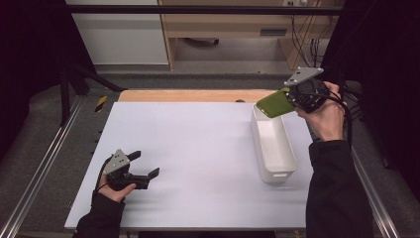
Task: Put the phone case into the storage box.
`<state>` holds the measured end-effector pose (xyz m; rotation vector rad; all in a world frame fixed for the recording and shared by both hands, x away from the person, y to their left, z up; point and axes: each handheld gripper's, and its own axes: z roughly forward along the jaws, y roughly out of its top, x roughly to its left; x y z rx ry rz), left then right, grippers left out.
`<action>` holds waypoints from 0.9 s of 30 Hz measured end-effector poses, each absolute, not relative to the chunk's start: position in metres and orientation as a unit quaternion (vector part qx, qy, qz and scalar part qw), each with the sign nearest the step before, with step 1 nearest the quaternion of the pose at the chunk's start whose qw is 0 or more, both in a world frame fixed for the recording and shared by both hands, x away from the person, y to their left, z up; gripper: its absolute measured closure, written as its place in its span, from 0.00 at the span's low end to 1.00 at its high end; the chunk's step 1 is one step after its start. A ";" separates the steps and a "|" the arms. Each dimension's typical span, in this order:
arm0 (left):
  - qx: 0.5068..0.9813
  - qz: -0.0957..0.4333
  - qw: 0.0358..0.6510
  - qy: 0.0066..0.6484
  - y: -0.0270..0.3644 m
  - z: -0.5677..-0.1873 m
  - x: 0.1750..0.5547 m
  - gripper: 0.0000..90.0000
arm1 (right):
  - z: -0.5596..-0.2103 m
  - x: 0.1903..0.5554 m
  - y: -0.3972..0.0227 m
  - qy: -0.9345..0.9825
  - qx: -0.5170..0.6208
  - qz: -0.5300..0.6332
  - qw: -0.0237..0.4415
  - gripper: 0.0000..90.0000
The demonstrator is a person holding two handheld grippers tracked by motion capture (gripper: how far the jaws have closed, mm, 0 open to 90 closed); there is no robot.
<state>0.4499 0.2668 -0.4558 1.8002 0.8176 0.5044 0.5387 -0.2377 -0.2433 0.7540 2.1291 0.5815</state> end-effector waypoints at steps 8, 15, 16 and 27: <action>0.753 0.209 0.523 0.341 0.267 -0.457 0.450 0.03 | -0.251 0.548 -0.234 0.853 0.287 0.202 0.386 0.88; 0.754 0.206 0.523 0.341 0.266 -0.458 0.451 0.03 | -0.256 0.556 -0.233 0.864 0.267 0.181 0.387 0.88; 0.754 0.206 0.522 0.341 0.266 -0.458 0.451 0.03 | -0.257 0.557 -0.233 0.865 0.266 0.178 0.386 0.88; 0.758 0.203 0.519 0.340 0.265 -0.460 0.452 0.03 | -0.263 0.567 -0.231 0.880 0.226 0.162 0.384 0.88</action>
